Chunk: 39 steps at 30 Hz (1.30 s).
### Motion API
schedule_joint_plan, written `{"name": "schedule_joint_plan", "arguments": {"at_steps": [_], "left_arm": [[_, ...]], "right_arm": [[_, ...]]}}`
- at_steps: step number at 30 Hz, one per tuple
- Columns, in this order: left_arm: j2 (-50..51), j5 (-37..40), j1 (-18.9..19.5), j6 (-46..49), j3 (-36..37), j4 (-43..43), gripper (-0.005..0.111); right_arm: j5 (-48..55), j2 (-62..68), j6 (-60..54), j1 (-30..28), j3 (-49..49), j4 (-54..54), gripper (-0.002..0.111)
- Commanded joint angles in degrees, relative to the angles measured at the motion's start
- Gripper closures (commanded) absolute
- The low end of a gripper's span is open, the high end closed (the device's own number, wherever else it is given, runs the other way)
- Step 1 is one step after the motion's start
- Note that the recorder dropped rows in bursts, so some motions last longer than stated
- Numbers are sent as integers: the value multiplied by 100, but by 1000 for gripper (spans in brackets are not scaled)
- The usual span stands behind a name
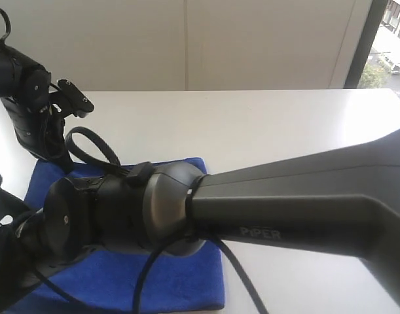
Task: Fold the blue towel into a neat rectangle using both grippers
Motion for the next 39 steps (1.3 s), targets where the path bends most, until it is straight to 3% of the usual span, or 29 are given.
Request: {"name": "schedule_joint_plan", "arguments": {"at_steps": [1,12,30,39], "left_arm": [[79,73,-1,-247,-24,249,107],[-10,89,-11,-293,-24,249,107],[-813,203,-11,-293,-33,20,107],[-930,596,-11,-134,-430,-6,107]], "right_arm": [[-42,173,-49,18,-165,18,108],[65,286,-49,18,-266,29,108],[700,-617,-178,18,-276,-399,108],[635,-843,-141,18,-301,-411,108]]}}
